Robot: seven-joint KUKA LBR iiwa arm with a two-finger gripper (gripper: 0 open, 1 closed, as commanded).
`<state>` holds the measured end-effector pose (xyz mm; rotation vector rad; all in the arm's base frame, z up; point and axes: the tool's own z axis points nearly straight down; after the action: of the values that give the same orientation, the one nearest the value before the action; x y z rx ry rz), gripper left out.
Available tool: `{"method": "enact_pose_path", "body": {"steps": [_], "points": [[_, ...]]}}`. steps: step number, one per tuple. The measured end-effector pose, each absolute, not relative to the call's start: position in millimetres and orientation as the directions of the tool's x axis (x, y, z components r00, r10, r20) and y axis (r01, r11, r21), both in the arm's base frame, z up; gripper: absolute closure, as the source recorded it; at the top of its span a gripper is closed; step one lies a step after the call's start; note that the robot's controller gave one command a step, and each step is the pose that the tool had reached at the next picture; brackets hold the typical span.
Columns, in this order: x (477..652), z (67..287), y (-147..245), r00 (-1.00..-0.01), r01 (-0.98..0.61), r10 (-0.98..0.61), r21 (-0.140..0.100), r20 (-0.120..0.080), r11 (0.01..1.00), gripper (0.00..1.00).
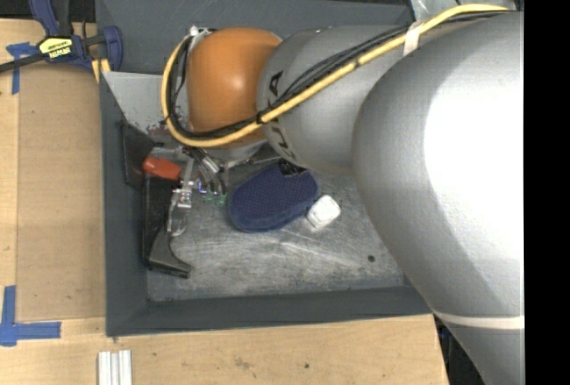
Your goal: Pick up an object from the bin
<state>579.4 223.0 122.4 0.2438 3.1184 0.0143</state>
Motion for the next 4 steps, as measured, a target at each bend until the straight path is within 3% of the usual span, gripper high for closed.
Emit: {"method": "enact_pose_path", "body": {"steps": [1, 2, 3, 4], "points": [[615.5, 162, 232, -0.977, 0.214, 0.214, 0.005, -0.008, 0.977, 0.0], [590.5, 113, 203, -0.999, -0.052, -0.052, 0.002, -0.006, 0.999, 0.0], [625.9, 188, 153, -0.978, 0.207, 0.207, 0.003, -0.011, 0.978, 0.0], [576.0, 115, 94, -0.973, 0.231, 0.231, -0.006, 0.007, 0.973, 0.0]]}}
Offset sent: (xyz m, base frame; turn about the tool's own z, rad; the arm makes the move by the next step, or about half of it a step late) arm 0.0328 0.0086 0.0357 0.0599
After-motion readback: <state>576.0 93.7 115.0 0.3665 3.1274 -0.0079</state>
